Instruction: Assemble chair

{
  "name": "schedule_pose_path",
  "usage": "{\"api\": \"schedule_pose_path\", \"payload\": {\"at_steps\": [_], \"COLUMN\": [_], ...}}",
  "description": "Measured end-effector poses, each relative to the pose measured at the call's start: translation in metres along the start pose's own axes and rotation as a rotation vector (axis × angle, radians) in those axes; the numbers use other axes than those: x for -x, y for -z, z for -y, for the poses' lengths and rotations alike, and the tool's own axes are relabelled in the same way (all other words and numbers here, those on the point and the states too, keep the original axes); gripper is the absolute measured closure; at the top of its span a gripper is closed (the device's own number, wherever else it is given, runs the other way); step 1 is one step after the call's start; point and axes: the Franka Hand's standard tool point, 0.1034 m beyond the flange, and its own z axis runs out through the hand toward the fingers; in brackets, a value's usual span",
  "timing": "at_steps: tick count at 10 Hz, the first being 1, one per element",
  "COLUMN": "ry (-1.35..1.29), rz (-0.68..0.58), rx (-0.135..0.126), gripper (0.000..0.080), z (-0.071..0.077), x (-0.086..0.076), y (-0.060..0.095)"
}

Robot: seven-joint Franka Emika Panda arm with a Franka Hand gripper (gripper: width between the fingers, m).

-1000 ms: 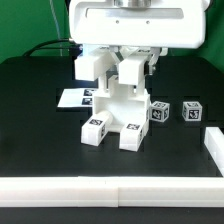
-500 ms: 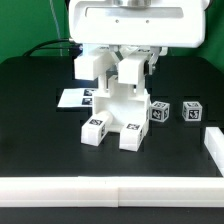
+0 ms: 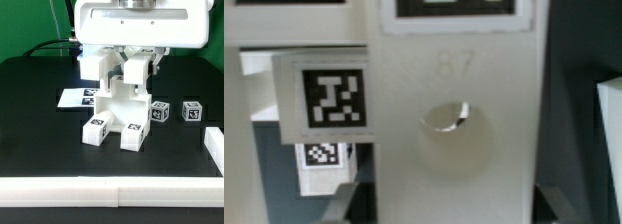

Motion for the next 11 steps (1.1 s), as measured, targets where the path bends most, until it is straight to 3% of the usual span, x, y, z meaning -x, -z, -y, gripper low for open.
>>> {"api": "schedule_pose_path", "payload": {"at_steps": [5,11], "ry": [0.001,0.006], "rz": [-0.002,0.010], "rx": [0.005,0.032], "gripper": [0.0511,0.0511], "z": [0.001,-0.006], "x": [0.003,0.002], "y": [-0.005,-0.030]}}
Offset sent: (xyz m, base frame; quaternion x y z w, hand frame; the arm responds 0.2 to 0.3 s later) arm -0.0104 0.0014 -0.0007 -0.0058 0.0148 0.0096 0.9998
